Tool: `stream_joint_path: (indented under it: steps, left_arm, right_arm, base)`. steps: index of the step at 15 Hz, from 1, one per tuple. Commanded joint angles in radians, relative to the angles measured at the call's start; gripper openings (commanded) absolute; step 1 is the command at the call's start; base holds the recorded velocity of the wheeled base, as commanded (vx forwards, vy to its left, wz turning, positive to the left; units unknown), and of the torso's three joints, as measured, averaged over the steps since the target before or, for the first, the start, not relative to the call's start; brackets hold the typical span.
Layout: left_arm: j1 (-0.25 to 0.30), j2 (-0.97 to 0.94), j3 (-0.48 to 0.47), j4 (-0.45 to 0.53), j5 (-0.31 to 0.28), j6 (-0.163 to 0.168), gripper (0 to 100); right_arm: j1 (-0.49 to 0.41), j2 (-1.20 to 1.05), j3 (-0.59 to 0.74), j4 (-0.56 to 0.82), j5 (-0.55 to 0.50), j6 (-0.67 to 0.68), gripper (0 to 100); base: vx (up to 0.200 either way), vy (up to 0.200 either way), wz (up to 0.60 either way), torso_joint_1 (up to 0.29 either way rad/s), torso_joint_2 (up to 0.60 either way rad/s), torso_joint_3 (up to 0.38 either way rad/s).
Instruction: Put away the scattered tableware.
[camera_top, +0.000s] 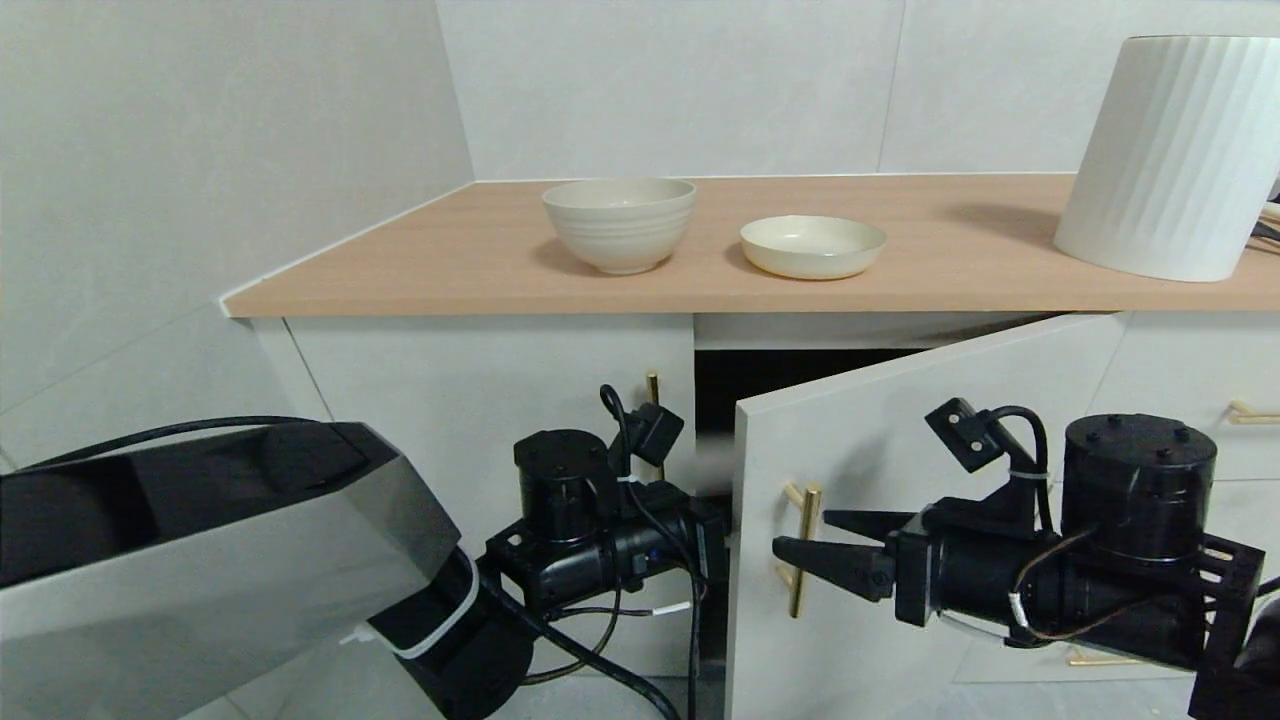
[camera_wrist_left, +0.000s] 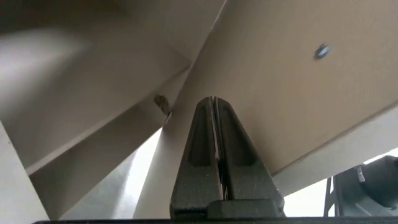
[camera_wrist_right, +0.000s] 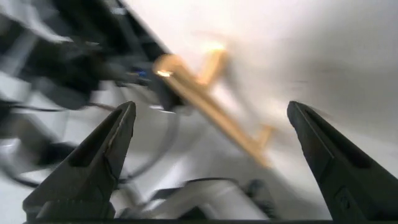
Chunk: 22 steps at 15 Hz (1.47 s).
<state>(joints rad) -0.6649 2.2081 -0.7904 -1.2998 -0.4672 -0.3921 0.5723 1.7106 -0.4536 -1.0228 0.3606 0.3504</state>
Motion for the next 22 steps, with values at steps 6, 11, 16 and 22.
stream_joint_path:
  steps: [6,11,16,22]
  left_arm:
    - [-0.004,-0.036,0.011,0.010,-0.004,-0.001,0]
    - [-0.016,-0.024,0.010,0.034,-0.005,-0.001,0]
    - [-0.019,-0.018,0.005,0.051,-0.005,-0.001,0]
    - [-0.018,0.036,-0.096,0.103,-0.005,-0.001,0]
  right_arm:
    - [0.035,-0.310,0.138,0.159,-0.065,-0.113,100]
    - [0.089,-0.523,0.093,0.503,0.083,-0.116,100]
    - [0.106,-0.531,0.098,0.509,0.083,-0.117,100]
    - [0.116,-0.528,0.098,0.509,0.080,-0.119,100]
  base:
    - [0.000,0.000,0.00,0.000,0.00,0.000]
    - [0.000,0.000,0.00,0.000,0.00,0.000]
    - [-0.160,0.000,0.00,0.002,0.01,0.003]
    - [-0.067,0.000,0.00,0.001,0.00,0.003]
